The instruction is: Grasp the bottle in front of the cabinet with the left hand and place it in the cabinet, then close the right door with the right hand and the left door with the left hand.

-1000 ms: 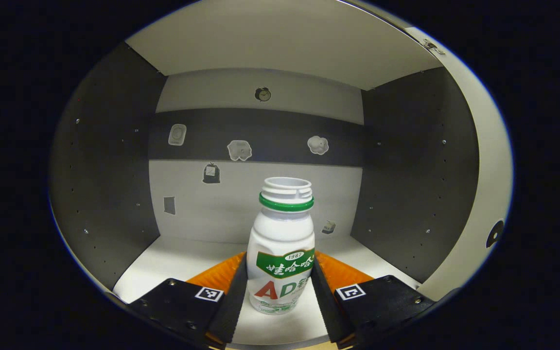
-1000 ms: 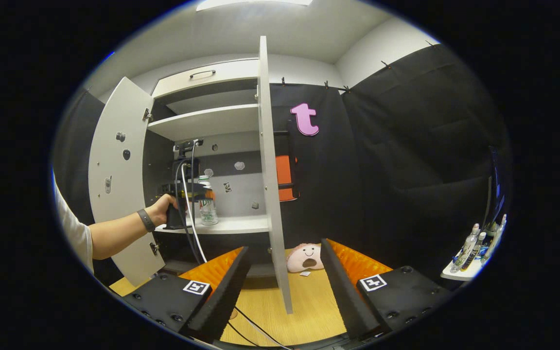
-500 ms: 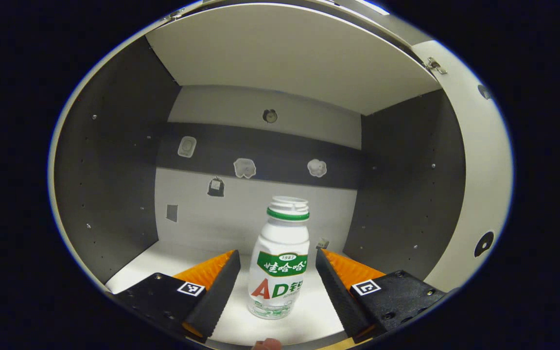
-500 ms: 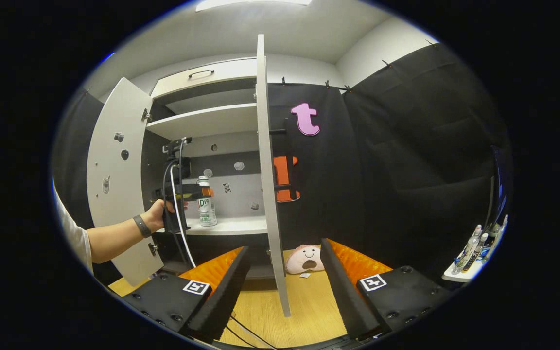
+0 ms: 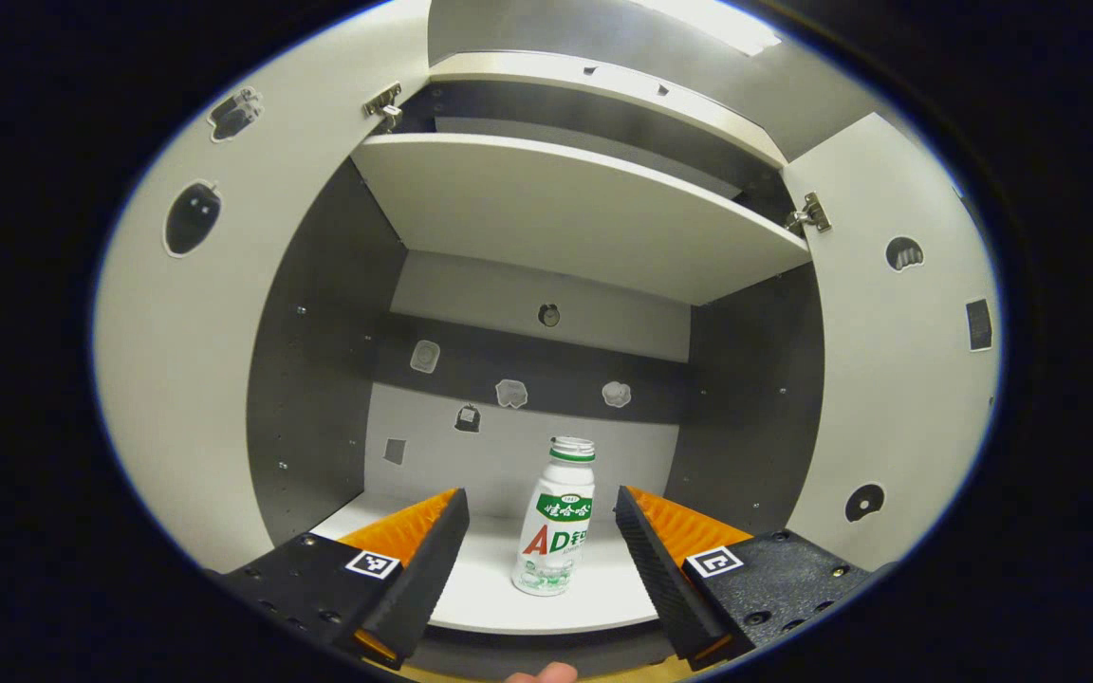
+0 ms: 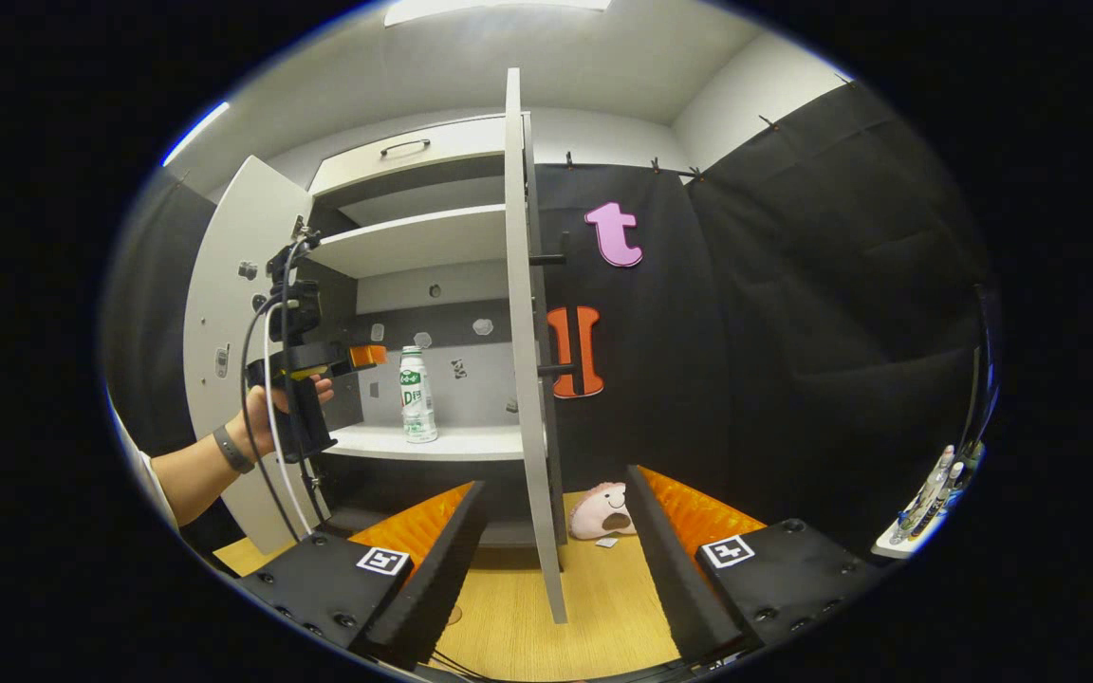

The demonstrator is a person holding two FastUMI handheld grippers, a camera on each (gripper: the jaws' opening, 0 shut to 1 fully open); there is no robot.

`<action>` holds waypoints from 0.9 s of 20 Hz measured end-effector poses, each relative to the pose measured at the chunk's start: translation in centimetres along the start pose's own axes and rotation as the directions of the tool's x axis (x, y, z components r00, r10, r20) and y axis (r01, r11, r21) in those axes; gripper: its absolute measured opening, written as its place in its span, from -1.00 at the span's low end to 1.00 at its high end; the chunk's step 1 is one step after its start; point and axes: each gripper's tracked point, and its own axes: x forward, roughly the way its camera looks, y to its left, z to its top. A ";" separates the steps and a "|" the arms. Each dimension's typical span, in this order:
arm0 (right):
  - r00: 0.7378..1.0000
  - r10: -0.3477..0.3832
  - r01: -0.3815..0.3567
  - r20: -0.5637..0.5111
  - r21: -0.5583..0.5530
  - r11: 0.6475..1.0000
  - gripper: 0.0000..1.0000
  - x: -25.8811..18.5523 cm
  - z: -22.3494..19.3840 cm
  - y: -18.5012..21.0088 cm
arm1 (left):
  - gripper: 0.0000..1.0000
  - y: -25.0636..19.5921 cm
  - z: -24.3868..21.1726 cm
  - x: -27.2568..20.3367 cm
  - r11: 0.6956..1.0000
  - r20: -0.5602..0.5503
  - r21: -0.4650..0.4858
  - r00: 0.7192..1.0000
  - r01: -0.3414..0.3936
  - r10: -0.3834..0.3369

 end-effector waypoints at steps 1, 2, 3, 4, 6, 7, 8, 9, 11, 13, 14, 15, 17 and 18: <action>1.000 0.019 -0.019 0.000 -0.002 1.000 0.92 0.0 0.1 0.0 | 0.89 0.1 0.3 -1.6 1.000 0.009 0.003 1.000 -0.010 0.010; 0.999 0.041 -0.041 0.003 -0.003 0.999 0.92 0.1 0.2 0.1 | 0.89 0.2 0.5 -3.2 1.000 0.018 0.007 1.000 -0.018 0.018; 0.998 0.065 -0.065 0.005 -0.002 0.998 0.92 0.0 0.3 0.2 | 0.89 0.2 0.5 -4.5 1.000 0.028 0.008 0.999 -0.026 0.026; 0.996 0.087 -0.087 0.006 0.000 0.996 0.92 -0.1 0.4 0.3 | 0.89 0.2 0.4 -5.9 0.999 0.031 0.010 0.999 -0.032 0.032; 0.991 0.134 -0.134 0.007 0.001 0.991 0.92 -0.3 0.5 0.6 | 0.89 0.4 -0.3 -9.1 0.998 0.018 0.013 0.998 -0.064 0.064; 0.988 0.153 -0.153 0.008 -0.001 0.988 0.92 -0.3 0.6 0.6 | 0.89 0.7 -0.8 -10.7 0.996 0.009 0.013 0.996 -0.090 0.090; 0.986 0.169 -0.169 0.007 -0.002 0.986 0.92 -0.3 0.6 0.5 | 0.89 1.0 -1.3 -12.2 0.993 0.003 0.010 0.993 -0.114 0.114; 0.983 0.185 -0.185 0.003 -0.002 0.983 0.92 -0.4 0.5 0.3 | 0.89 1.2 -2.0 -13.7 0.991 -0.002 0.000 0.991 -0.137 0.137; 0.977 0.211 -0.211 -0.006 0.005 0.977 0.92 -0.5 0.1 0.0 | 0.89 1.5 -3.3 -16.4 0.984 -0.020 -0.032 0.984 -0.176 0.176; 0.974 0.227 -0.227 -0.014 -0.001 0.974 0.92 -0.6 -0.2 -0.7 | 0.89 2.0 -4.5 -19.0 0.972 -0.037 -0.065 0.974 -0.225 0.223; 0.973 0.231 -0.231 -0.013 -0.007 0.973 0.92 -0.6 -0.1 -1.0 | 0.89 2.3 -5.2 -20.2 0.965 -0.051 -0.079 0.968 -0.250 0.246; 0.974 0.227 -0.227 -0.018 -0.015 0.974 0.92 -0.4 -0.1 -1.6 | 0.89 2.7 -5.9 -21.5 0.958 -0.064 -0.091 0.962 -0.272 0.267; 0.979 0.201 -0.201 -0.024 -0.024 0.979 0.92 0.2 0.1 -3.3 | 0.89 3.3 -6.8 -23.5 0.947 -0.078 -0.106 0.952 -0.303 0.295; 0.983 0.183 -0.183 -0.018 -0.030 0.983 0.92 0.5 0.6 -4.1 | 0.90 3.6 -6.9 -24.2 0.944 -0.078 -0.103 0.949 -0.314 0.307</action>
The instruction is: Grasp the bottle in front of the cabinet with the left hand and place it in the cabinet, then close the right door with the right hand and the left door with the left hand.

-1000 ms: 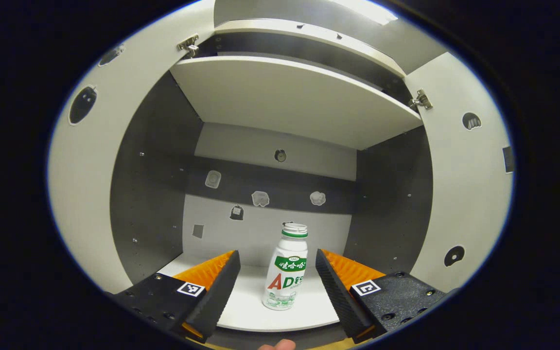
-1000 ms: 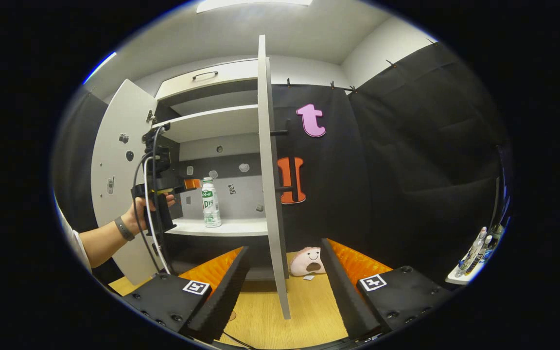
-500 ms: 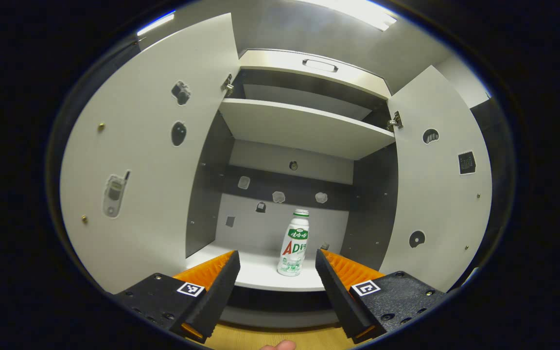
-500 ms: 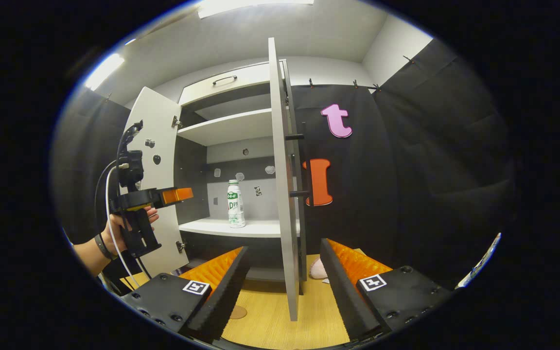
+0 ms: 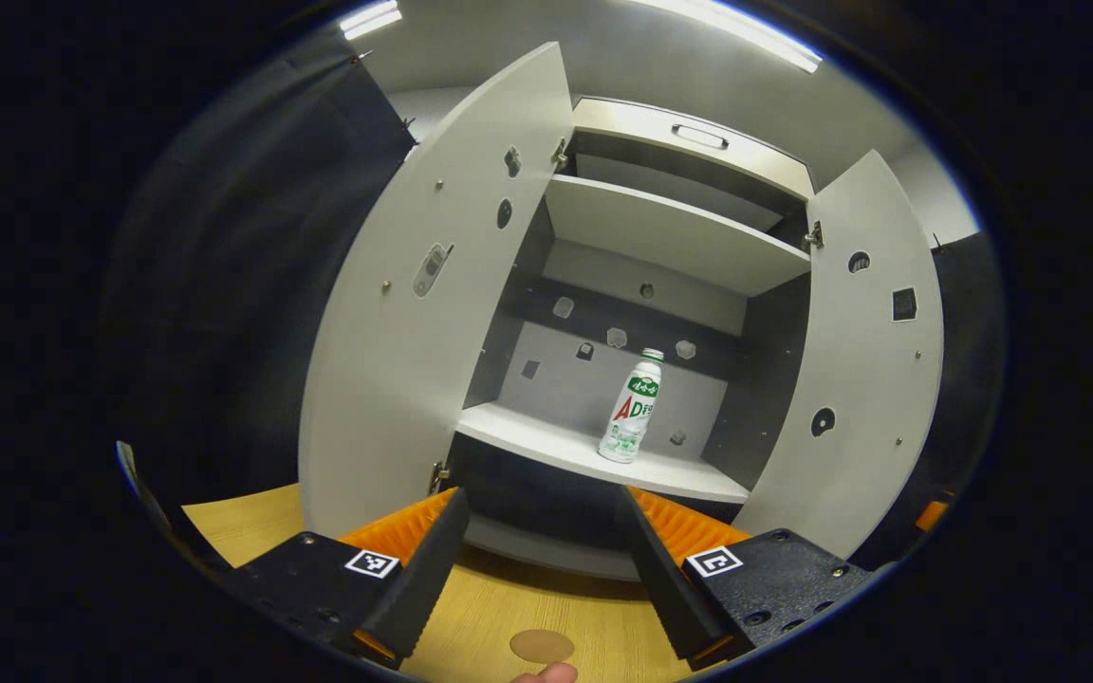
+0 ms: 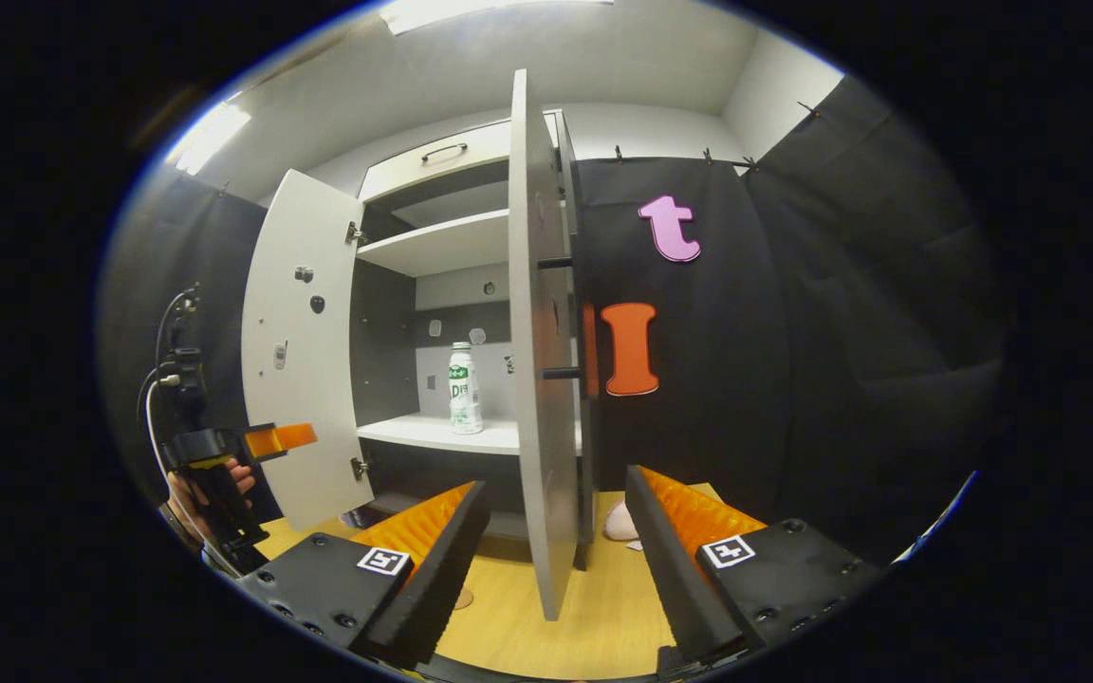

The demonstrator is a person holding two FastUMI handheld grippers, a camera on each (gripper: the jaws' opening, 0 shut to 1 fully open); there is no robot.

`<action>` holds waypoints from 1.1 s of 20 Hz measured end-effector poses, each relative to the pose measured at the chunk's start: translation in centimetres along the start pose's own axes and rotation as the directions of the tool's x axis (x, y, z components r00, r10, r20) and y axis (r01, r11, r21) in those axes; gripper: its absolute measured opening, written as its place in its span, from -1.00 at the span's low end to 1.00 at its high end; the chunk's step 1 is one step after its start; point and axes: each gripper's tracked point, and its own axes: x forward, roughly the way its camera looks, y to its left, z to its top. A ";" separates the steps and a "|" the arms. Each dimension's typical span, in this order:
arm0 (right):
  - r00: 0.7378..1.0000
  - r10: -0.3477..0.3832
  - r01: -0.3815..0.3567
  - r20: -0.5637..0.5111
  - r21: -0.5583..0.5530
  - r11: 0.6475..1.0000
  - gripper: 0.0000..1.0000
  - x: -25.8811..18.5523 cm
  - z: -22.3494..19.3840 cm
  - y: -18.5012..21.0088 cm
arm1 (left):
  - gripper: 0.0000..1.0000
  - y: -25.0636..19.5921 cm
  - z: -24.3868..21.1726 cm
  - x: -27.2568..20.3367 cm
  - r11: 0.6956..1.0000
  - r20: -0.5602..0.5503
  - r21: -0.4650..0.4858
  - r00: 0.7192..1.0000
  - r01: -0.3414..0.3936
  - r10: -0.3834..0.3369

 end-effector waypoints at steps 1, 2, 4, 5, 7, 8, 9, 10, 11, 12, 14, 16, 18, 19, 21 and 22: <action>1.000 -0.024 0.025 0.009 -0.006 1.000 0.92 0.2 0.7 -1.1 | 0.90 0.4 0.0 -0.4 1.000 0.006 0.011 1.000 -0.010 0.010; 0.998 -0.056 0.056 0.024 -0.010 0.998 0.92 0.5 1.5 -2.2 | 0.90 0.8 0.2 -0.8 0.999 0.015 0.029 1.000 -0.015 0.015; 0.989 -0.135 0.136 0.052 -0.012 0.991 0.92 1.5 3.4 -4.3 | 0.90 1.2 1.0 -1.3 0.998 0.034 0.061 0.999 -0.010 0.008; 0.983 -0.169 0.170 0.069 -0.005 0.986 0.92 2.1 4.4 -5.1 | 0.89 0.8 1.2 -1.1 0.998 0.041 0.061 0.999 -0.003 0.001; 0.974 -0.206 0.204 0.094 0.025 0.979 0.92 3.3 6.3 -5.7 | 0.90 -0.2 1.5 -1.4 0.998 0.045 0.046 0.998 0.042 -0.044; 0.970 -0.217 0.214 0.106 0.042 0.976 0.92 4.0 7.3 -6.0 | 0.90 -0.7 1.7 -1.6 0.996 0.049 0.048 0.996 0.071 -0.073; 0.967 -0.229 0.224 0.113 0.054 0.973 0.92 4.8 8.3 -6.3 | 0.90 -0.9 1.9 -1.6 0.994 0.054 0.058 0.994 0.089 -0.092; 0.964 -0.241 0.236 0.115 0.059 0.970 0.92 5.4 8.9 -6.7 | 0.89 -0.8 2.0 -1.6 0.993 0.058 0.071 0.993 0.096 -0.100; 0.959 -0.258 0.253 0.116 0.062 0.966 0.77 6.1 9.4 -7.2 | 0.89 -0.7 2.1 -1.5 0.992 0.060 0.080 0.992 0.103 -0.108; 0.954 -0.278 0.272 0.115 0.066 0.960 0.92 6.6 9.7 -7.7 | 0.89 -0.7 2.1 -1.6 0.990 0.061 0.085 0.991 0.114 -0.119; 0.944 -0.311 0.302 0.113 0.089 0.949 0.77 7.6 10.1 -8.4 | 0.89 -0.1 2.2 -1.4 0.987 0.062 0.102 0.990 0.123 -0.129; 0.942 -0.320 0.308 0.104 0.116 0.944 0.96 8.3 10.2 -8.4 | 0.89 0.5 2.1 -1.2 0.985 0.053 0.110 0.989 0.131 -0.138; 0.946 -0.309 0.295 0.098 0.135 0.946 0.96 8.8 10.1 -8.0 | 0.89 1.2 2.0 -0.9 0.985 0.048 0.109 0.989 0.136 -0.142; 0.944 -0.312 0.297 0.103 0.139 0.945 0.96 9.0 10.3 -8.0 | 0.89 1.6 2.1 -0.6 0.984 0.049 0.113 0.989 0.135 -0.141; 0.940 -0.318 0.302 0.119 0.137 0.943 0.96 9.3 10.7 -7.8 | 0.89 2.4 2.1 -0.2 0.984 0.047 0.120 0.990 0.129 -0.136; 0.940 -0.315 0.298 0.126 0.137 0.945 0.96 9.3 10.8 -7.5 | 0.89 2.6 2.1 0.0 0.985 0.044 0.117 0.990 0.130 -0.136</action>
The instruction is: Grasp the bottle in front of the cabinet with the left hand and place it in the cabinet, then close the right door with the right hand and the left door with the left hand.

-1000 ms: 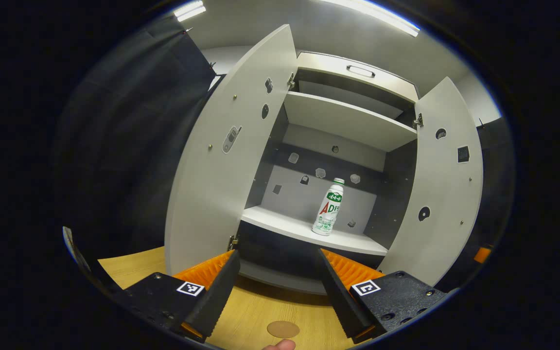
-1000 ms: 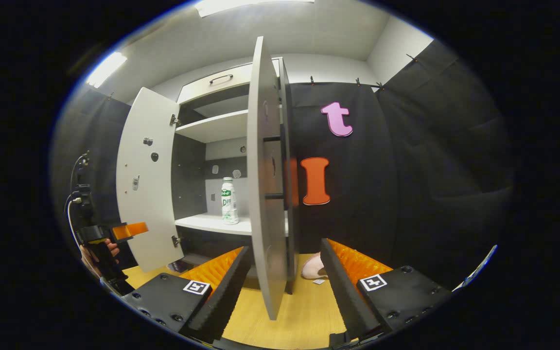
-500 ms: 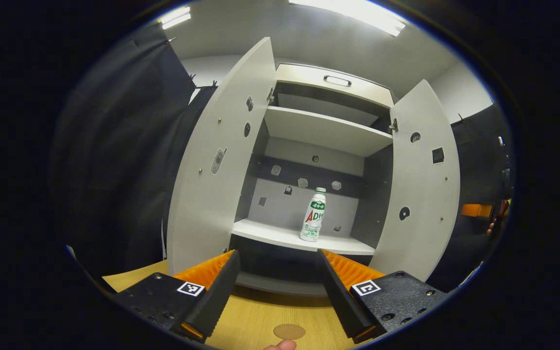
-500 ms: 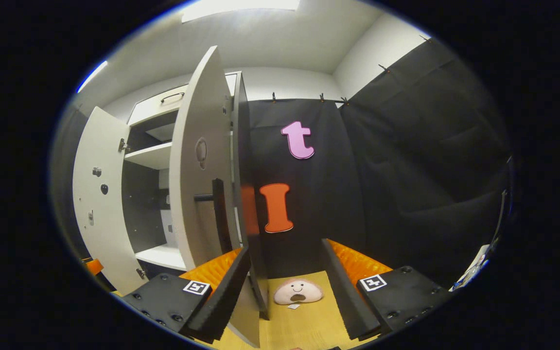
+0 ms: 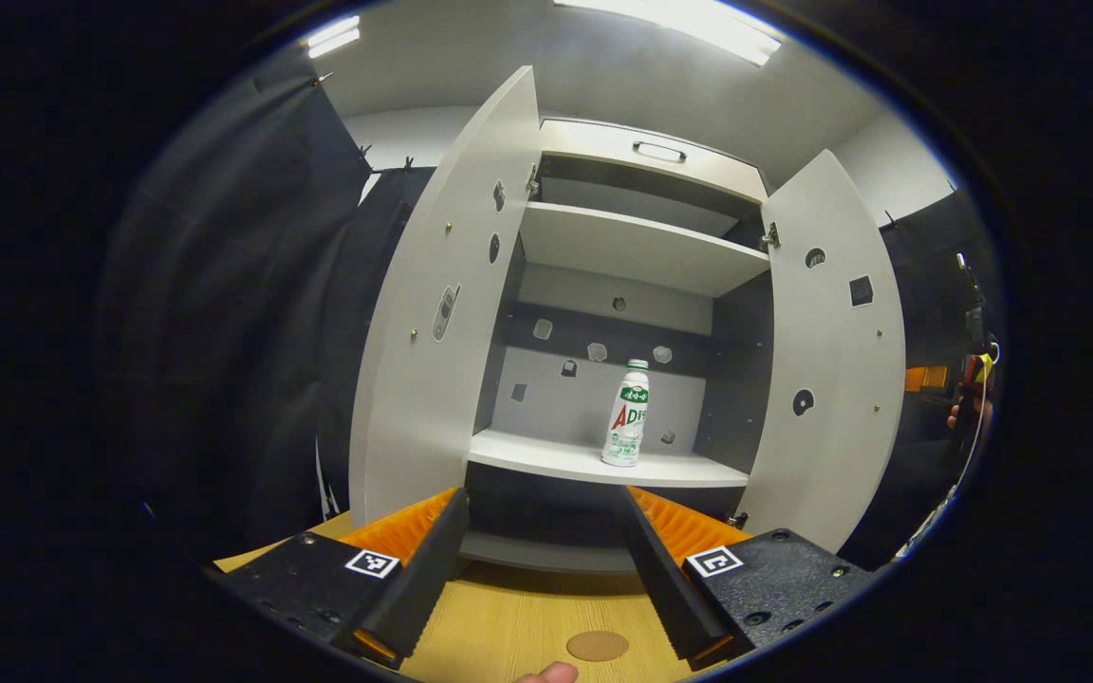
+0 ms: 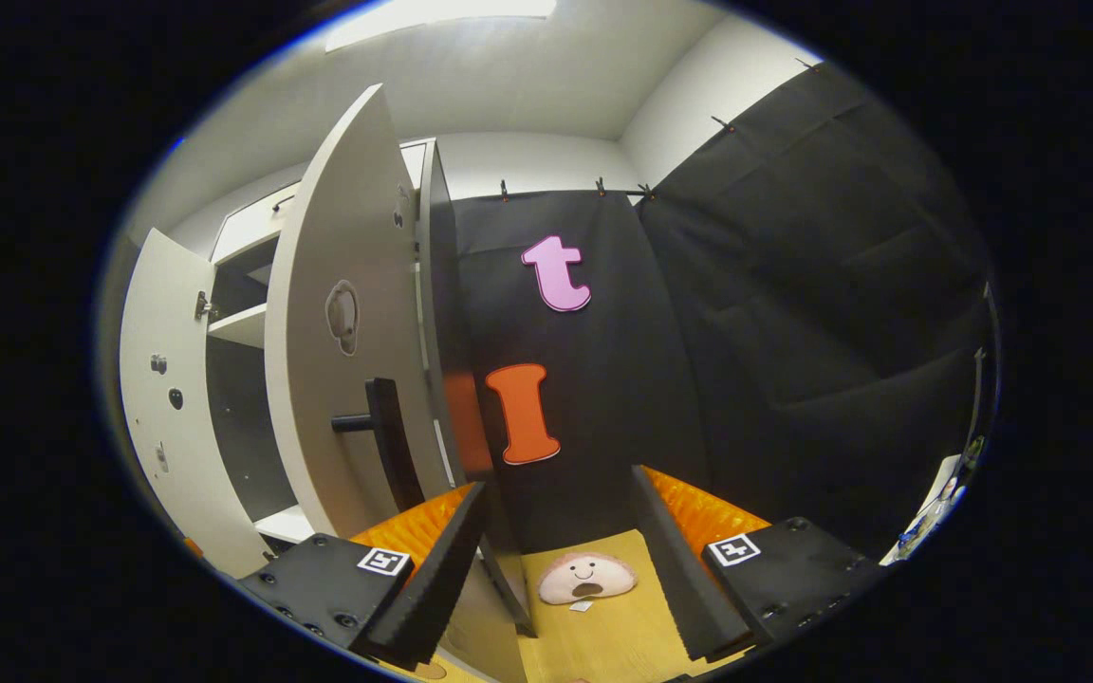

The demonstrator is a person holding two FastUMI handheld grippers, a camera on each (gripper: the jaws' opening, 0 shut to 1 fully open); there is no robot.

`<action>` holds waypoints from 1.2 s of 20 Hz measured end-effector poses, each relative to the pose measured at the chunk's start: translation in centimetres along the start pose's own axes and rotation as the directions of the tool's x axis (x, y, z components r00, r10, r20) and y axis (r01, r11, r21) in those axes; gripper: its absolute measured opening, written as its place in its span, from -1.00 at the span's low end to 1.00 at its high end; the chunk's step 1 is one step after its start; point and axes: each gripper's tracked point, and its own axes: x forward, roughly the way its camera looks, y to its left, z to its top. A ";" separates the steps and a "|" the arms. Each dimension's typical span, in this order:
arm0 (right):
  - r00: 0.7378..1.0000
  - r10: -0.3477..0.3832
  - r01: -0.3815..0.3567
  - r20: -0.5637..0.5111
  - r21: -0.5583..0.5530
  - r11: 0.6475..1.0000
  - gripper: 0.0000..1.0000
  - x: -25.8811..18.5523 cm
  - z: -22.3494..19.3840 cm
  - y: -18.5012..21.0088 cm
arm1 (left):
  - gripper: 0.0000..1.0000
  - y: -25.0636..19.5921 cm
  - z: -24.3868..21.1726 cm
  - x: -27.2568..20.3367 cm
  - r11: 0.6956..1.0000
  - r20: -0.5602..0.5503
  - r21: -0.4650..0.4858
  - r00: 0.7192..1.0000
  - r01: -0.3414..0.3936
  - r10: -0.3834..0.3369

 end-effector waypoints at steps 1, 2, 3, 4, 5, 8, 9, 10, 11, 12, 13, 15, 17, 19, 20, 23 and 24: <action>1.000 0.008 -0.008 0.005 -0.002 1.000 0.96 -0.1 0.1 0.5 | 0.89 0.3 -0.2 0.1 1.000 -0.004 -0.004 1.000 0.000 0.000; 1.000 0.001 -0.001 0.010 -0.016 1.000 0.96 -0.1 0.1 0.4 | 0.89 0.4 -0.3 0.3 1.000 -0.008 -0.008 1.000 0.002 -0.002; 1.000 -0.004 0.005 0.015 -0.032 0.999 1.00 -0.2 0.2 0.4 | 0.89 0.5 -0.4 0.3 1.000 -0.012 -0.011 1.000 0.004 -0.004; 1.000 -0.010 0.011 0.021 -0.041 0.999 0.95 -0.1 0.3 0.4 | 0.89 0.7 -0.5 0.4 1.000 -0.015 -0.014 1.000 0.006 -0.006; 1.000 -0.006 0.007 0.026 -0.042 0.999 1.00 -0.2 0.6 0.8 | 0.89 0.7 -0.6 0.5 1.000 -0.017 -0.018 1.000 0.009 -0.009; 1.000 -0.003 0.004 0.026 -0.048 0.999 0.92 -0.3 0.5 1.5 | 0.89 0.7 -0.9 1.1 0.999 -0.018 -0.035 1.000 0.019 -0.019; 1.000 -0.002 0.004 0.027 -0.054 0.999 1.00 -0.5 0.6 1.8 | 0.89 0.6 -0.8 1.3 0.999 -0.015 -0.040 1.000 0.023 -0.024; 1.000 0.002 0.000 0.028 -0.067 0.998 0.93 -0.6 0.6 2.1 | 0.89 0.4 -0.8 1.5 0.999 -0.011 -0.045 0.999 0.031 -0.031; 1.000 0.007 -0.005 0.028 -0.079 0.997 0.92 -0.7 0.6 2.7 | 0.89 0.1 -0.9 1.6 0.998 -0.009 -0.051 0.999 0.042 -0.042; 1.000 0.018 -0.015 0.026 -0.094 0.995 0.92 -0.8 0.6 3.3 | 0.89 -0.2 -0.9 1.7 0.997 -0.009 -0.059 0.998 0.055 -0.055; 0.999 0.031 -0.028 0.024 -0.107 0.994 0.92 -1.0 0.5 4.1 | 0.89 -0.5 -1.1 1.8 0.996 -0.012 -0.068 0.998 0.065 -0.066; 0.998 0.059 -0.056 0.018 -0.125 0.991 0.92 -1.3 0.3 5.8 | 0.89 -0.6 -1.5 2.0 0.994 -0.021 -0.084 0.997 0.074 -0.076; 0.996 0.086 -0.083 0.016 -0.140 0.987 0.92 -1.4 0.1 7.5 | 0.89 -0.4 -1.7 1.9 0.993 -0.027 -0.093 0.997 0.074 -0.076; 0.994 0.106 -0.103 0.010 -0.150 0.983 0.92 -1.4 -0.1 8.8 | 0.89 0.2 -1.7 1.8 0.994 -0.027 -0.090 0.997 0.064 -0.067; 0.993 0.114 -0.112 0.006 -0.153 0.982 0.92 -1.5 -0.3 9.5 | 0.90 0.5 -1.5 1.8 0.995 -0.023 -0.088 0.998 0.057 -0.059; 0.987 0.158 -0.157 -0.003 -0.145 0.977 0.92 -1.2 -0.8 12.0 | 0.89 1.4 -1.1 1.6 0.996 -0.008 -0.082 0.999 0.036 -0.037; 0.984 0.176 -0.175 -0.007 -0.136 0.975 0.92 -1.1 -1.0 12.8 | 0.89 1.5 -1.0 1.6 0.996 -0.005 -0.083 0.999 0.033 -0.033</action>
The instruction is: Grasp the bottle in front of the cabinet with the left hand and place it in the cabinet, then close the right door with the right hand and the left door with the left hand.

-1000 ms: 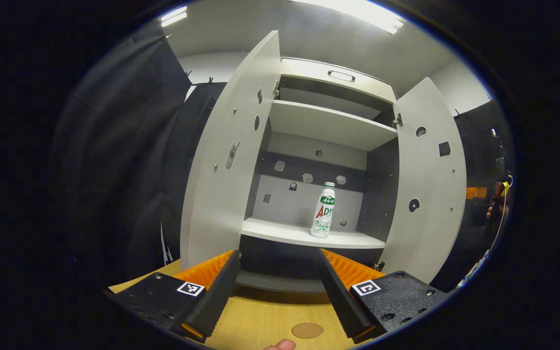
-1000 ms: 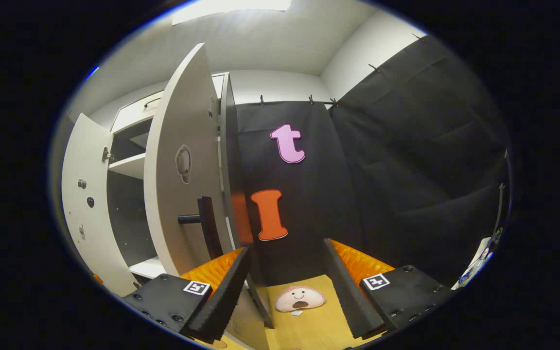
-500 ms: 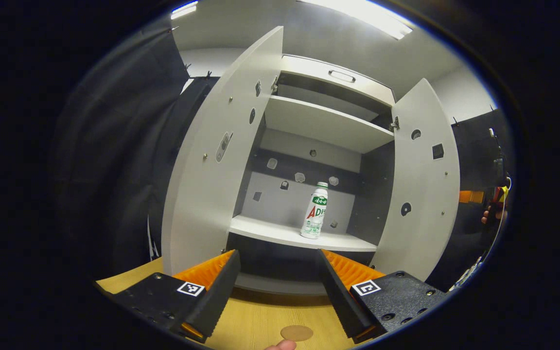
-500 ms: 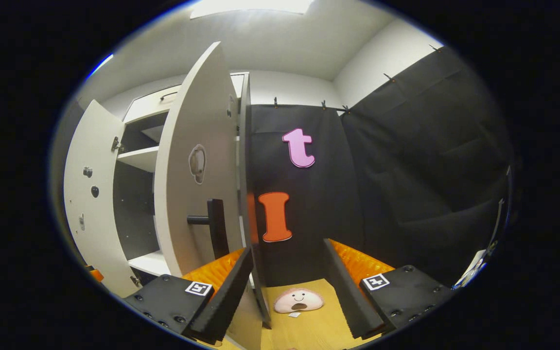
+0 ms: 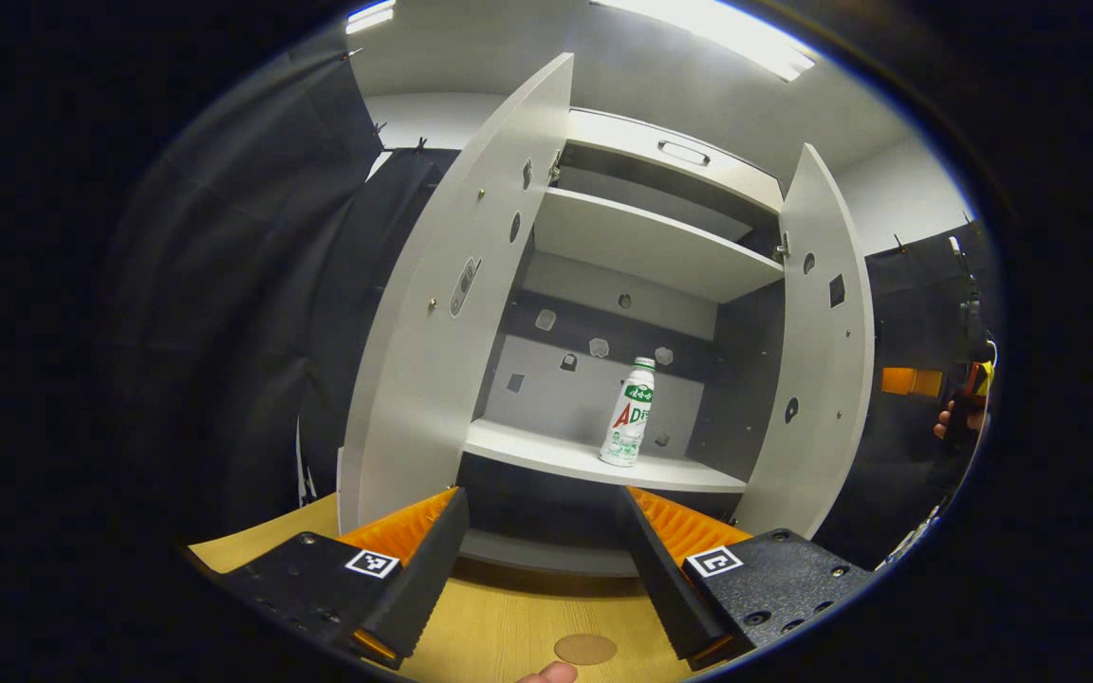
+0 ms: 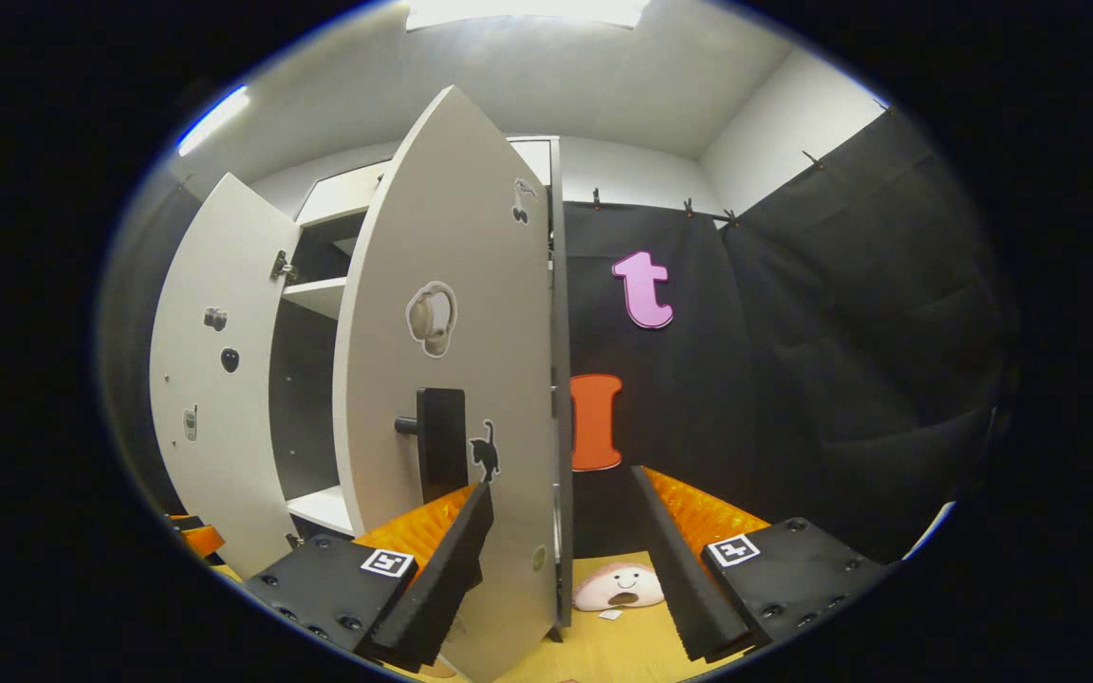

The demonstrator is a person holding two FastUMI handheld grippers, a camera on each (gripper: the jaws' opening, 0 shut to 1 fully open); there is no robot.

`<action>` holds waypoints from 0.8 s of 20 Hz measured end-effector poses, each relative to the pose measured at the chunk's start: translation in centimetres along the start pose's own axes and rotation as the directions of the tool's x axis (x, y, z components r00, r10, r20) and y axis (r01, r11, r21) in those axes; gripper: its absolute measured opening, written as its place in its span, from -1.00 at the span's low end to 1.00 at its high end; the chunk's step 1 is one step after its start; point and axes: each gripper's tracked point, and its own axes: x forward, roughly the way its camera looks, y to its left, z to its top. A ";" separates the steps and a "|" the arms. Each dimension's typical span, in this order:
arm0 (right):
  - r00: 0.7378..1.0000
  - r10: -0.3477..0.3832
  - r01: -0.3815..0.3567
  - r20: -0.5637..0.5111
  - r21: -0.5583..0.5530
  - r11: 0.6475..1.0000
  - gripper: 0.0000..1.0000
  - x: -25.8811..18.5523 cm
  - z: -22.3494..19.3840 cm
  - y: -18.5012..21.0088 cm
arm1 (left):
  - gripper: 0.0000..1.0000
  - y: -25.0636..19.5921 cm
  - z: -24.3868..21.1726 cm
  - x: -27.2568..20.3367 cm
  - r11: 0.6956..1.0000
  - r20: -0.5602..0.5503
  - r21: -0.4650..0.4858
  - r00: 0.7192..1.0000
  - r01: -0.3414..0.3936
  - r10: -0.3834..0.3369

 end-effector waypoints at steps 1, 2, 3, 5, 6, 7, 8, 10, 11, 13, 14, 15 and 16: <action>1.000 0.018 -0.018 -0.002 0.009 1.000 0.92 0.4 -0.2 1.0 | 0.89 0.1 0.1 -0.1 1.000 0.003 0.000 1.000 -0.003 0.003; 0.999 0.037 -0.037 -0.001 0.016 0.999 0.92 0.8 -0.3 1.9 | 0.89 0.3 0.3 -0.3 1.000 0.006 0.000 1.000 -0.008 0.008; 0.998 0.060 -0.060 -0.002 0.018 0.998 0.92 1.3 -0.4 2.7 | 0.89 0.5 0.3 -0.5 1.000 0.008 0.001 1.000 -0.015 0.015; 0.994 0.108 -0.107 -0.019 0.033 0.994 0.92 2.0 -1.0 4.3 | 0.89 1.2 0.6 -0.8 0.999 0.014 0.004 0.999 -0.033 0.033; 0.992 0.125 -0.124 -0.025 0.047 0.991 0.92 2.3 -1.3 5.1 | 0.89 1.6 0.8 -1.0 0.999 0.019 0.007 0.999 -0.045 0.045; 0.991 0.132 -0.130 -0.031 0.057 0.990 0.92 2.7 -1.5 5.5 | 0.89 2.1 1.0 -1.2 0.998 0.025 0.011 0.998 -0.058 0.057; 0.990 0.136 -0.133 -0.038 0.063 0.989 1.00 2.8 -1.8 5.7 | 0.90 2.5 1.2 -1.4 0.997 0.031 0.015 0.997 -0.071 0.070; 0.986 0.160 -0.157 -0.042 0.070 0.985 0.95 2.6 -1.9 6.0 | 0.89 3.3 1.4 -1.7 0.995 0.039 0.019 0.995 -0.098 0.097; 0.984 0.173 -0.170 -0.049 0.071 0.983 0.92 2.6 -2.1 6.4 | 0.89 3.7 1.5 -1.9 0.994 0.041 0.020 0.993 -0.109 0.108; 0.979 0.193 -0.188 -0.066 0.069 0.980 0.92 3.0 -2.4 7.2 | 0.89 4.2 1.6 -2.0 0.992 0.046 0.017 0.991 -0.127 0.126; 0.976 0.205 -0.200 -0.074 0.068 0.977 0.92 3.3 -2.6 7.8 | 0.89 4.4 1.7 -2.1 0.991 0.049 0.014 0.990 -0.134 0.133; 0.974 0.213 -0.208 -0.078 0.066 0.976 0.92 3.5 -2.7 8.2 | 0.84 4.6 1.8 -2.0 0.991 0.052 0.011 0.989 -0.136 0.136; 0.973 0.218 -0.214 -0.081 0.060 0.975 0.92 3.8 -2.9 8.5 | 0.89 4.7 1.8 -2.0 0.990 0.053 0.012 0.989 -0.138 0.137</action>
